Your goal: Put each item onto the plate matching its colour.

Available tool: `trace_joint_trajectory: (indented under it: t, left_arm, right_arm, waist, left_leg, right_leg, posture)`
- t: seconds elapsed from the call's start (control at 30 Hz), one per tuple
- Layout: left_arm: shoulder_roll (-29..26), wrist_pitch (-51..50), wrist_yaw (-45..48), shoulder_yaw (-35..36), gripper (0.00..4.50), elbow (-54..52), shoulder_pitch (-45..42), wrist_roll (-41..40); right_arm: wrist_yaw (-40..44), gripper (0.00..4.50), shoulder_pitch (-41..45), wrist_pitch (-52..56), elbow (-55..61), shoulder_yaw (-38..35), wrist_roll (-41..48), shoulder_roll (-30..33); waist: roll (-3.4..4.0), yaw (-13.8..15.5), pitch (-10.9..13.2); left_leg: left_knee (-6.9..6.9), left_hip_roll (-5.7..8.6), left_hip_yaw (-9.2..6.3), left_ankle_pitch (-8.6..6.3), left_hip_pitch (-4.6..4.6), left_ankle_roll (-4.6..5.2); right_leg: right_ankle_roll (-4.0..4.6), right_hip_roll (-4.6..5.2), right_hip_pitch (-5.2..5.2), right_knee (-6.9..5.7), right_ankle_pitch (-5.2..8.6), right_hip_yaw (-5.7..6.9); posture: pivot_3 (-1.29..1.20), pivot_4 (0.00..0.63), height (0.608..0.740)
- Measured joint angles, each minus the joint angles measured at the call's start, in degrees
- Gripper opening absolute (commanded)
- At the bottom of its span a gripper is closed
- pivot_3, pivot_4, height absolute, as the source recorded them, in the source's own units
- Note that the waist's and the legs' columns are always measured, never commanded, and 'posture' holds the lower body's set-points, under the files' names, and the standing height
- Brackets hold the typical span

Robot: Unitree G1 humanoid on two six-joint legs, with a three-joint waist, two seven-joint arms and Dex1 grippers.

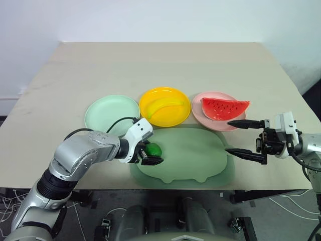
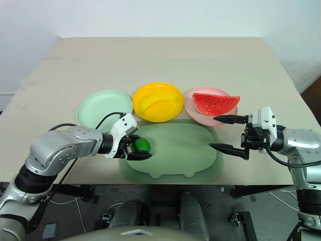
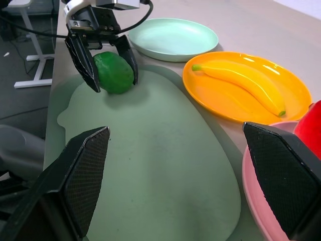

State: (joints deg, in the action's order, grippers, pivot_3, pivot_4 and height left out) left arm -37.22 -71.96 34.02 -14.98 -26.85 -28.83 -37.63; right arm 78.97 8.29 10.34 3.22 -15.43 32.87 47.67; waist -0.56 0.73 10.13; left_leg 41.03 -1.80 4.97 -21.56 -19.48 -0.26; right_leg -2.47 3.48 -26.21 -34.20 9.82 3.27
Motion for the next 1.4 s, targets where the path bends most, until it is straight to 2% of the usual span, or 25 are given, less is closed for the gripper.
trace_joint_trajectory:
  t: [0.17, 0.33, 0.43, 0.57, 0.77, 1.03, 1.2, 1.23, 1.4]
  left_arm:
    - [-0.24, 3.40, 2.12, 1.75, 3.67, 1.88, 0.07, 0.68]
    - [-3.45, 9.10, 5.08, 10.00, 3.67, 8.13, -3.73, 1.26]
    - [-5.39, 17.58, 5.79, 14.00, 3.67, 14.52, -4.64, 5.29]
    - [-3.45, 32.26, 4.75, 14.80, 3.67, 24.72, -4.42, 12.23]
    - [-1.38, 45.76, 2.69, 14.60, 3.67, 34.45, -0.71, 20.75]
    - [-1.56, 53.07, 3.78, 12.22, 3.67, 39.48, 1.37, 28.48]
    - [-2.13, 53.57, 5.74, 12.28, 3.67, 40.45, 1.42, 29.66]
    - [-2.26, 53.85, 6.21, 12.34, 4.38, 40.78, 1.37, 29.71]
    - [-3.25, 55.41, 7.77, 12.36, 4.48, 42.81, 1.23, 31.31]
  right_arm:
    - [-0.17, 4.50, 0.02, 0.07, 0.04, 0.18, 0.00, -0.02]
    - [-0.36, 4.50, 0.43, 0.51, 0.04, 0.96, 0.01, -0.02]
    - [-0.42, 4.50, 0.99, 0.57, 0.03, 1.10, 0.00, -0.07]
    - [-0.44, 4.50, 2.22, 0.58, 0.01, 2.24, -0.03, -0.68]
    - [-0.58, 4.50, 3.57, 0.67, -0.10, 3.40, -0.04, -1.11]
    - [-0.74, 4.50, 3.84, 0.52, -0.22, 3.46, -0.14, -1.16]
    - [-0.90, 4.50, 1.98, -0.69, -0.22, 3.46, -0.66, -1.19]
    - [-1.08, 4.50, 1.45, -1.00, -0.22, 3.46, -0.71, -1.31]
    - [-2.33, 4.50, -0.41, -1.33, -0.03, 3.46, -0.72, -2.19]
  waist:
    - [0.00, -0.01, 0.00]
    - [-0.01, -0.02, 0.01]
    - [0.00, -0.08, 0.00]
    - [-0.01, 0.11, 0.00]
    - [-0.01, 0.03, 0.00]
    - [-0.01, 0.04, 0.00]
    - [-0.01, 0.03, 0.00]
    - [-0.01, 0.03, 0.00]
    - [-0.01, 0.01, 0.00]
  left_leg:
    - [0.00, 0.00, 0.00, 0.00, -0.01, 0.00]
    - [0.00, 0.00, 0.00, 0.00, 0.00, 0.01]
    - [-0.02, -0.01, 0.03, 0.00, 0.01, 0.00]
    - [0.00, 0.00, 0.08, 0.02, -0.01, -0.03]
    - [0.00, -0.01, 0.30, 0.04, -0.02, -0.07]
    - [0.00, -0.02, 0.32, 0.00, -0.02, 0.00]
    - [0.00, -0.02, 0.33, -0.01, -0.02, 0.01]
    - [0.00, -0.02, 0.33, -0.01, -0.01, 0.01]
    - [0.00, -0.03, 0.34, -0.01, -0.01, 0.02]
  right_leg:
    - [0.00, -0.01, -0.01, 0.00, 0.00, 0.00]
    - [0.00, -0.02, -0.02, 0.00, 0.00, 0.02]
    - [-0.01, -0.02, -0.03, 0.01, 0.00, 0.02]
    - [-0.06, 0.00, -0.01, 0.03, -0.04, 0.04]
    - [-0.08, 0.03, -0.03, 0.04, -0.06, 0.04]
    - [-0.09, 0.05, -0.04, 0.02, -0.06, 0.05]
    - [-0.09, 0.06, -0.04, 0.01, -0.06, 0.06]
    - [-0.09, 0.06, -0.03, 0.01, -0.06, 0.06]
    - [-0.09, 0.06, -0.05, -0.01, -0.06, 0.06]
  posture:
    - [0.00, 0.150, 0.736]
    - [0.00, 0.150, 0.736]
    - [0.00, 0.150, 0.736]
    - [0.00, 0.150, 0.736]
    - [0.00, 0.150, 0.736]
    - [0.00, 0.150, 0.736]
    - [0.00, 0.150, 0.736]
    - [0.00, 0.150, 0.736]
    - [0.00, 0.150, 0.736]
